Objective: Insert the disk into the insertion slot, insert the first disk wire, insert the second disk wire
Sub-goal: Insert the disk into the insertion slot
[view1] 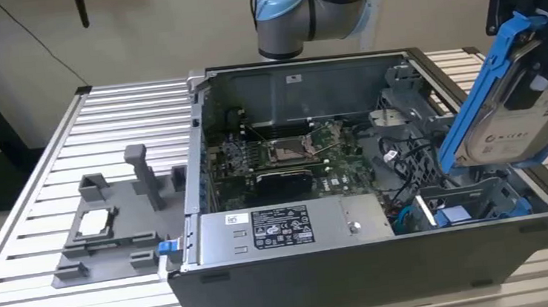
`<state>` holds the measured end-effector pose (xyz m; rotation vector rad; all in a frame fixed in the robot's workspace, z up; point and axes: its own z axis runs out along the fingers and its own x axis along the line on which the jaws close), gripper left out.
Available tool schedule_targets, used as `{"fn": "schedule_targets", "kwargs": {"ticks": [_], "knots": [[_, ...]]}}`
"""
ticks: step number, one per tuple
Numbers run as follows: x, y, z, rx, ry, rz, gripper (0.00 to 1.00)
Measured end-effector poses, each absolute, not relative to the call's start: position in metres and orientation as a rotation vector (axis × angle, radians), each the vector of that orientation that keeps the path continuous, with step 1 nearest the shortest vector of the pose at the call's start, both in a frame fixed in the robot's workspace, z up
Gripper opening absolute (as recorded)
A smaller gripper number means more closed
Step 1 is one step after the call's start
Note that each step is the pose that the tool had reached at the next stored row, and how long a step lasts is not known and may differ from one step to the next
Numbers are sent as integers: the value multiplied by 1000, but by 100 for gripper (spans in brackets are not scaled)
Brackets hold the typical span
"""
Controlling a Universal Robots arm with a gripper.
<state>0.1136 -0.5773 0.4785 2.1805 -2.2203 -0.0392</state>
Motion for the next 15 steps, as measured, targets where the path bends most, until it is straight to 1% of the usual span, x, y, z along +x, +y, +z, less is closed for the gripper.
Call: {"fn": "schedule_targets", "kwargs": {"ticks": [15], "knots": [[114, -577, 452, 2188, -2228, -49, 33]]}}
